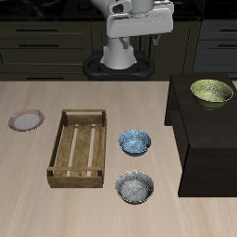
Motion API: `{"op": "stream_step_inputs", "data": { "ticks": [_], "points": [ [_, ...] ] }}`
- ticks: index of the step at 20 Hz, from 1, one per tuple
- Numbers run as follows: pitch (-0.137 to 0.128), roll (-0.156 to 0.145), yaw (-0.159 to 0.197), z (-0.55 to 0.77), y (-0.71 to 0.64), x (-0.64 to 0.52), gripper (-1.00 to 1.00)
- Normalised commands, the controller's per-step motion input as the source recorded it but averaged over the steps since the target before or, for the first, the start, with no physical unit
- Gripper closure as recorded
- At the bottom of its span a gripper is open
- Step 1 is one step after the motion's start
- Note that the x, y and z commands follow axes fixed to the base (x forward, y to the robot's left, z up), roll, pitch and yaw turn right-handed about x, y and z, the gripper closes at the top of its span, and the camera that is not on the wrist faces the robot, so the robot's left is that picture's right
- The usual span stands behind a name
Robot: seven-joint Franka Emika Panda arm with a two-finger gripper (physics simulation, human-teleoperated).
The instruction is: Place the green bowl on the plate
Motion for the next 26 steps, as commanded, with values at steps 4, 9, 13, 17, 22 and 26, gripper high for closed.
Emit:
{"op": "stream_step_inputs", "data": {
  "ticks": [4,9,13,17,22,26],
  "points": [
    [-0.015,0.001,-0.014,0.18,0.28,0.22,-1.0],
    [0.002,-0.01,0.0,0.11,0.47,0.34,-1.0],
    [-0.028,-0.014,0.022,0.11,0.39,0.28,-1.0],
    [0.031,-0.02,-0.004,0.01,0.36,0.32,-1.0],
    [0.026,-0.022,0.001,-0.03,0.33,0.27,-1.0],
    [0.0,0.017,0.012,-0.02,0.39,0.17,-1.0]
  ]
}}
